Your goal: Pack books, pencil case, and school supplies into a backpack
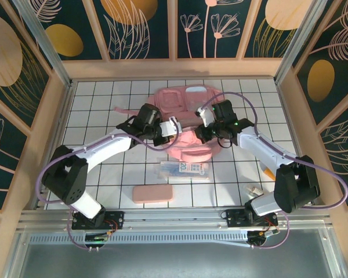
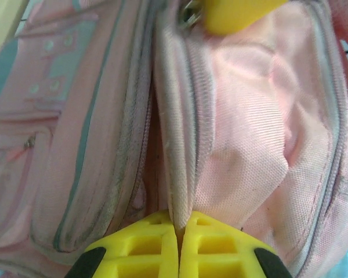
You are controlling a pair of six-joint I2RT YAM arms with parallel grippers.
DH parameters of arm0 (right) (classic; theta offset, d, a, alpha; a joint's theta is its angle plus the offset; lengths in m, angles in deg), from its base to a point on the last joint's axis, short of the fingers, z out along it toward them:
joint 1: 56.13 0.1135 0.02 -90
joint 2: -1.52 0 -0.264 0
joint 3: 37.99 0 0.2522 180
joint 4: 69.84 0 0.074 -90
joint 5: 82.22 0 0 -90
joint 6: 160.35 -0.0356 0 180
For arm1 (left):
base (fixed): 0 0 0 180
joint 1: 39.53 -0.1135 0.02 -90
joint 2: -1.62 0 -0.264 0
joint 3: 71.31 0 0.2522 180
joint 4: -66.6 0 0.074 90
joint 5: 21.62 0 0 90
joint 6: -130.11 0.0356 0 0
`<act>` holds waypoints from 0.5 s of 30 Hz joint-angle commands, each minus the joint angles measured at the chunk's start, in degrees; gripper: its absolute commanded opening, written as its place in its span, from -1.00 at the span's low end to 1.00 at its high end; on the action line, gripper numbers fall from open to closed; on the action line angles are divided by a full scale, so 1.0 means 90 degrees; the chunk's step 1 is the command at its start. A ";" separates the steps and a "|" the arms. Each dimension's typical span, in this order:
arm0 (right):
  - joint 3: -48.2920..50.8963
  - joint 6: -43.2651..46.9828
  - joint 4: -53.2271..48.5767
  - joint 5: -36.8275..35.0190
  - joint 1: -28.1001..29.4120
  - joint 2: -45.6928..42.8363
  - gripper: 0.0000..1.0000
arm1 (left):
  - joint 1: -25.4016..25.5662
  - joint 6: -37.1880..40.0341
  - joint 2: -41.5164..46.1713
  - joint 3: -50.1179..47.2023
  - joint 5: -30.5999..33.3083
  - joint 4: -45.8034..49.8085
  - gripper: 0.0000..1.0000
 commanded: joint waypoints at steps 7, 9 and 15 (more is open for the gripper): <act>-0.0638 -0.0757 0.1648 0.0326 -0.0038 0.1482 -1.00 | 0.0620 -0.2149 -0.0252 0.1025 -0.0889 -0.0344 -1.00; -0.0607 -0.0719 0.1679 0.0374 -0.0036 0.1456 -1.00 | 0.0614 -0.2268 -0.0337 0.1102 -0.0917 -0.0531 -1.00; 0.0090 -0.0359 0.1513 0.0217 -0.0222 0.0674 -1.00 | 0.0265 -0.2371 -0.1392 0.1706 -0.1066 -0.0223 -1.00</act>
